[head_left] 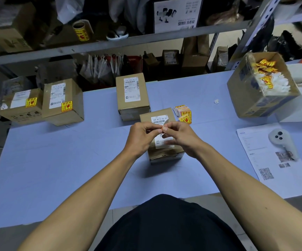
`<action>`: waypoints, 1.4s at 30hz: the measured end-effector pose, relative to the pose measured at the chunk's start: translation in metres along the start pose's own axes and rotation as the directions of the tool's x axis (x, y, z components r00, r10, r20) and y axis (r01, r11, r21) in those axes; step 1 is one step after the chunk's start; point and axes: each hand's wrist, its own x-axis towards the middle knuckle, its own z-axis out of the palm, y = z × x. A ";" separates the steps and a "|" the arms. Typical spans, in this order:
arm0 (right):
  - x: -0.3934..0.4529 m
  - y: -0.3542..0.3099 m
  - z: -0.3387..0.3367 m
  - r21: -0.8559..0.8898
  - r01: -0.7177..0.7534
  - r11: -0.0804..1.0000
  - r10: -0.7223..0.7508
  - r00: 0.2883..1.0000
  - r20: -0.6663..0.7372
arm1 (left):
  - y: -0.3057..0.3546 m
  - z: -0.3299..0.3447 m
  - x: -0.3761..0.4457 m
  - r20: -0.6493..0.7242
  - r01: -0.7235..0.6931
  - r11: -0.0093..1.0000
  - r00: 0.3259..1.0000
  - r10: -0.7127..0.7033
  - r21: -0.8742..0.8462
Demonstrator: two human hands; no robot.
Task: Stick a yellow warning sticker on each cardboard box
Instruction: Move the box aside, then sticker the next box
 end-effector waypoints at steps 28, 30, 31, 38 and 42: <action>-0.003 -0.001 0.010 -0.138 0.068 0.988 -0.082 0.992 -0.100 | 0.001 0.007 0.000 -0.003 0.089 0.980 0.996 -0.091 -0.176; -0.003 0.000 0.009 -0.172 0.078 0.982 -0.096 0.990 -0.099 | 0.001 0.007 0.000 -0.008 0.094 0.980 0.995 -0.097 -0.176; -0.003 0.000 0.009 -0.180 0.083 0.980 -0.103 0.989 -0.104 | 0.002 0.008 0.000 -0.012 0.097 0.980 0.995 -0.101 -0.175; -0.006 0.002 0.008 -0.022 0.053 0.998 -0.056 0.989 -0.138 | 0.001 0.006 0.000 0.000 0.086 0.983 0.996 -0.087 -0.164; -0.007 0.001 0.008 0.030 0.036 0.999 -0.031 0.988 -0.153 | -0.001 0.006 0.000 -0.005 0.094 0.985 0.995 -0.095 -0.147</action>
